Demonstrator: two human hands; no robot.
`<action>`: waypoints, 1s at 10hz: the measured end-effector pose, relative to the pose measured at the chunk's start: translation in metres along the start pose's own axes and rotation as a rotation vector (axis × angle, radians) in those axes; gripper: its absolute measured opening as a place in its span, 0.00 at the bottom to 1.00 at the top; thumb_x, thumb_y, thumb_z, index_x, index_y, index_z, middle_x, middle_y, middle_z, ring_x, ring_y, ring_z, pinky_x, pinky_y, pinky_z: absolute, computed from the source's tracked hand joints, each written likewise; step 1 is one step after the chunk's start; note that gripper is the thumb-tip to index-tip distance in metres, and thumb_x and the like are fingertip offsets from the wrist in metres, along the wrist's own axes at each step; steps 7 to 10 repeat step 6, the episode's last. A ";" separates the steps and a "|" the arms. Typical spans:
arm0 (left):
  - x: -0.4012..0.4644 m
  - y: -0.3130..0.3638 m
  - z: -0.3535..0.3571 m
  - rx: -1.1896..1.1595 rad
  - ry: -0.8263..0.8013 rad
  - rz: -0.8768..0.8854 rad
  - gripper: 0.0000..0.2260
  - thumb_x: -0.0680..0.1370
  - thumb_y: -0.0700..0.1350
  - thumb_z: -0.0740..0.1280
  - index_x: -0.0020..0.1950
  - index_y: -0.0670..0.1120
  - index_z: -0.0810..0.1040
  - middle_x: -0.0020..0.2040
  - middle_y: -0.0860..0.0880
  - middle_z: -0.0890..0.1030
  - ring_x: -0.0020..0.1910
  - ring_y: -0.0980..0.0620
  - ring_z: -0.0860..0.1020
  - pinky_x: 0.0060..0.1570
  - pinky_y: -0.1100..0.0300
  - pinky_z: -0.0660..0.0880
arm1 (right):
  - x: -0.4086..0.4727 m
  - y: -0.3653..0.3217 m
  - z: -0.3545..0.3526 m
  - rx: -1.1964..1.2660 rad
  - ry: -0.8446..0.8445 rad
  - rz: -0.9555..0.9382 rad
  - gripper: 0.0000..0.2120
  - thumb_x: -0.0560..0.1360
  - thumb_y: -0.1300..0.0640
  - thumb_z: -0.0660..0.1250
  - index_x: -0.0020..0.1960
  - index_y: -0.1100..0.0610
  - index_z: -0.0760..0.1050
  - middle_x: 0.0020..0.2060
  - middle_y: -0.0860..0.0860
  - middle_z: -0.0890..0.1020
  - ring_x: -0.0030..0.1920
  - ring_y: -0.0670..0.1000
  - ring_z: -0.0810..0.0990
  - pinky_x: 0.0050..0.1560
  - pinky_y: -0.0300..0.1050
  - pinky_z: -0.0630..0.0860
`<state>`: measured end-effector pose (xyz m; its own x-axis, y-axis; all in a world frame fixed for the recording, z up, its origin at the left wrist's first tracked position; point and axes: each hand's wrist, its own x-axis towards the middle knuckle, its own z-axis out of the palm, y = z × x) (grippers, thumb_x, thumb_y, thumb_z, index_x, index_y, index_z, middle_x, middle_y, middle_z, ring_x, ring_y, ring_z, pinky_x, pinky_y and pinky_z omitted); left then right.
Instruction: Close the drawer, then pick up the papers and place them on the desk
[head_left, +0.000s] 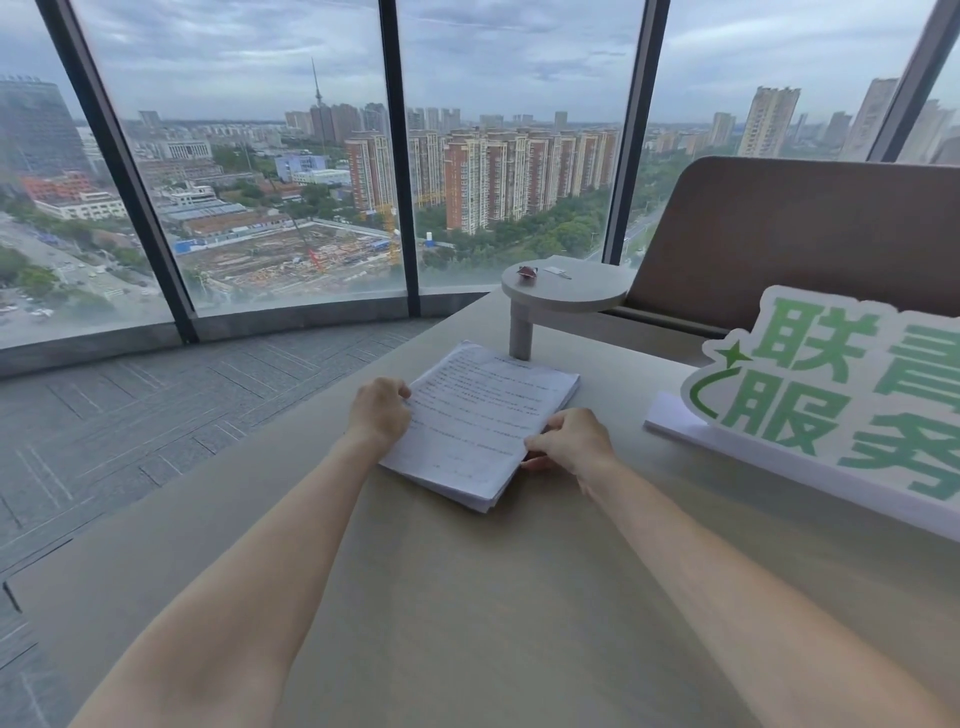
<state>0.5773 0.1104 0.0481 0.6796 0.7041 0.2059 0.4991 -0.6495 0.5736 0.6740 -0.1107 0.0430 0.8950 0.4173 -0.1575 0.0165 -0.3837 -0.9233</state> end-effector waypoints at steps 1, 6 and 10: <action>0.001 -0.002 0.001 0.076 -0.023 0.034 0.19 0.75 0.33 0.59 0.62 0.40 0.80 0.61 0.36 0.80 0.61 0.38 0.76 0.58 0.51 0.73 | -0.002 -0.005 0.000 -0.023 0.021 0.001 0.06 0.68 0.71 0.70 0.44 0.73 0.81 0.41 0.60 0.86 0.36 0.57 0.88 0.40 0.54 0.86; -0.025 0.023 -0.019 0.185 -0.053 0.237 0.18 0.78 0.39 0.61 0.68 0.42 0.75 0.61 0.40 0.79 0.59 0.40 0.77 0.57 0.49 0.75 | -0.017 -0.013 -0.017 -0.470 0.085 -0.207 0.08 0.70 0.54 0.65 0.34 0.57 0.73 0.34 0.56 0.80 0.43 0.63 0.85 0.45 0.58 0.84; -0.025 0.023 -0.019 0.185 -0.053 0.237 0.18 0.78 0.39 0.61 0.68 0.42 0.75 0.61 0.40 0.79 0.59 0.40 0.77 0.57 0.49 0.75 | -0.017 -0.013 -0.017 -0.470 0.085 -0.207 0.08 0.70 0.54 0.65 0.34 0.57 0.73 0.34 0.56 0.80 0.43 0.63 0.85 0.45 0.58 0.84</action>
